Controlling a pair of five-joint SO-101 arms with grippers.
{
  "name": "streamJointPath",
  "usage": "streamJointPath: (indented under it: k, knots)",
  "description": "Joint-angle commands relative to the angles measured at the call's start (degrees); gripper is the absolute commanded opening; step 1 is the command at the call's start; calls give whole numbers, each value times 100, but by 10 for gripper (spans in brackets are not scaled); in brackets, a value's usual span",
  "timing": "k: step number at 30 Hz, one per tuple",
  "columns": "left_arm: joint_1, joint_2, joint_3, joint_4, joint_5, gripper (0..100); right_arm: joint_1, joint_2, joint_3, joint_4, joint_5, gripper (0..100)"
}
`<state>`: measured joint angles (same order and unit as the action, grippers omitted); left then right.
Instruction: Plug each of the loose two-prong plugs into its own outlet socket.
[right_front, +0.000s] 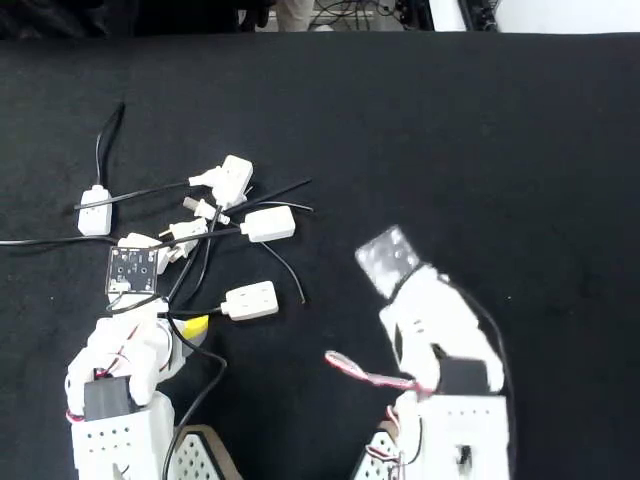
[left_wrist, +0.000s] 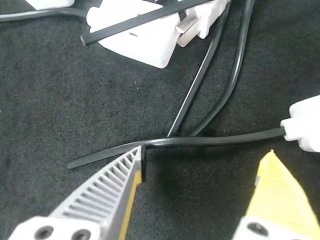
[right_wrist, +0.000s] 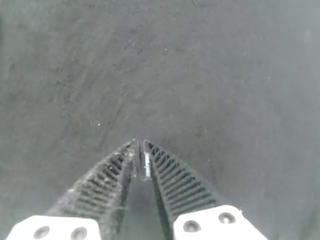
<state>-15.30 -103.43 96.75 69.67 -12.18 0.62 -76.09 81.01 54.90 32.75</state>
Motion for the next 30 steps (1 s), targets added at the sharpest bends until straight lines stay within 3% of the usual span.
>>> streamJointPath:
  k: [1, 6, 11, 15, 21, 24, 27, 30]
  knots:
    - [-48, -35, 66, 70, -35, 351, -35, 2475, -1947, -167, -589, 12]
    - [-848, -44, -233, 97, -35, 351, -615, 5516, -3635, -343, -923, 12]
    - [-1930, -44, -611, 88, -35, 351, -413, 7477, -4576, -826, -1143, 12]
    - [-2536, -44, -927, 53, 0, 351, 0, 8066, -4708, -1116, -1152, 12]
    - [-2686, -44, -1437, 79, -255, 352, 9, 7767, -4382, -1345, -1336, 12]
    - [-2334, -44, -1675, -431, -325, 352, 9, 7618, -4242, -1398, -1319, 12]
    - [-1323, 18, -1842, -1108, -475, 352, 9, 7565, -4180, -1398, -1319, 12]
    - [-145, 123, -2079, -1152, -589, 352, 9, 7565, -4180, -1398, -1319, 12]
